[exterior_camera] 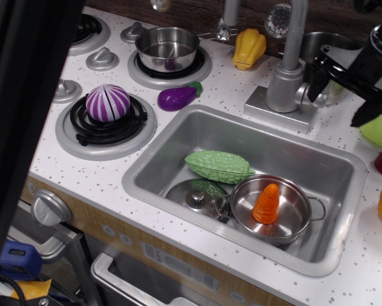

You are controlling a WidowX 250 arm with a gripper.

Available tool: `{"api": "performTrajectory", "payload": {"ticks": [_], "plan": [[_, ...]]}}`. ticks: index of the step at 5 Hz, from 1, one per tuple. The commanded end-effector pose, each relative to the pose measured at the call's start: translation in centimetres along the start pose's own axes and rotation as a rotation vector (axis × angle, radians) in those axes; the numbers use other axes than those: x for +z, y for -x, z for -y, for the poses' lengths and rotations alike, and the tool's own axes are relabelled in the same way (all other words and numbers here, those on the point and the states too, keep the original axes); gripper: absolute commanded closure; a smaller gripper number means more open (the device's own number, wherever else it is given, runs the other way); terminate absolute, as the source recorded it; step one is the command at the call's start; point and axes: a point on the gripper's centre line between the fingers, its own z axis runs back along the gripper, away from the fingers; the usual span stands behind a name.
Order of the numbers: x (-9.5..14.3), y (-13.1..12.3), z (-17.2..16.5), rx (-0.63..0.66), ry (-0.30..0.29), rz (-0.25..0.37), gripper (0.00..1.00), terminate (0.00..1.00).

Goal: Turn lever vertical to front

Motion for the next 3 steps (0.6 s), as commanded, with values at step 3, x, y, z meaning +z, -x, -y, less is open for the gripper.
{"api": "performTrajectory", "payload": {"ticks": [3], "plan": [[3.6,-3.4,-2.7,0.032,-0.030,0.167,0.00,0.00]]}}
